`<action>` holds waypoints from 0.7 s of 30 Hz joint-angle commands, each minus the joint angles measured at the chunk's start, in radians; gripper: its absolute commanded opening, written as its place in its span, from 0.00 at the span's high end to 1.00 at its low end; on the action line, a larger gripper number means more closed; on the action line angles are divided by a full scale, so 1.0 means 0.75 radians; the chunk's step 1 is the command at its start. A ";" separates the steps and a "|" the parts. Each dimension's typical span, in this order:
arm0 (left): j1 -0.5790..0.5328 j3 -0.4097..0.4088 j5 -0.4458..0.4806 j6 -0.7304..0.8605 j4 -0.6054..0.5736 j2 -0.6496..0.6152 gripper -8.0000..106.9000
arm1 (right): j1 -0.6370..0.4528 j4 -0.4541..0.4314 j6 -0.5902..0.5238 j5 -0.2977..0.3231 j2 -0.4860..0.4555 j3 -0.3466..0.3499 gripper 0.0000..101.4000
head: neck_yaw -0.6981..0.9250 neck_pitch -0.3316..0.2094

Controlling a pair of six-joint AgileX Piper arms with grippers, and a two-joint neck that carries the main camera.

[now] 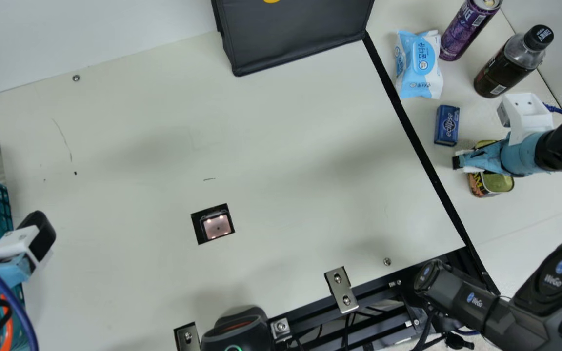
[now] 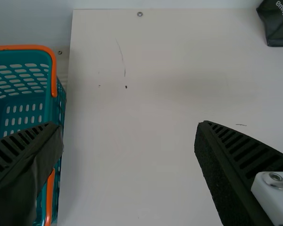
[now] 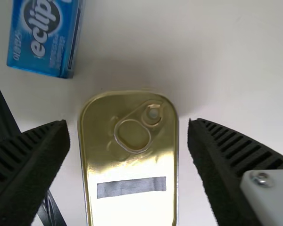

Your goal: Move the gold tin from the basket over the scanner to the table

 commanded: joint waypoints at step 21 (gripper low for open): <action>0.000 0.000 0.000 0.000 0.000 0.000 0.15 | 0.688 -0.093 0.435 0.284 -0.258 -0.377 0.06 | -0.003 -0.041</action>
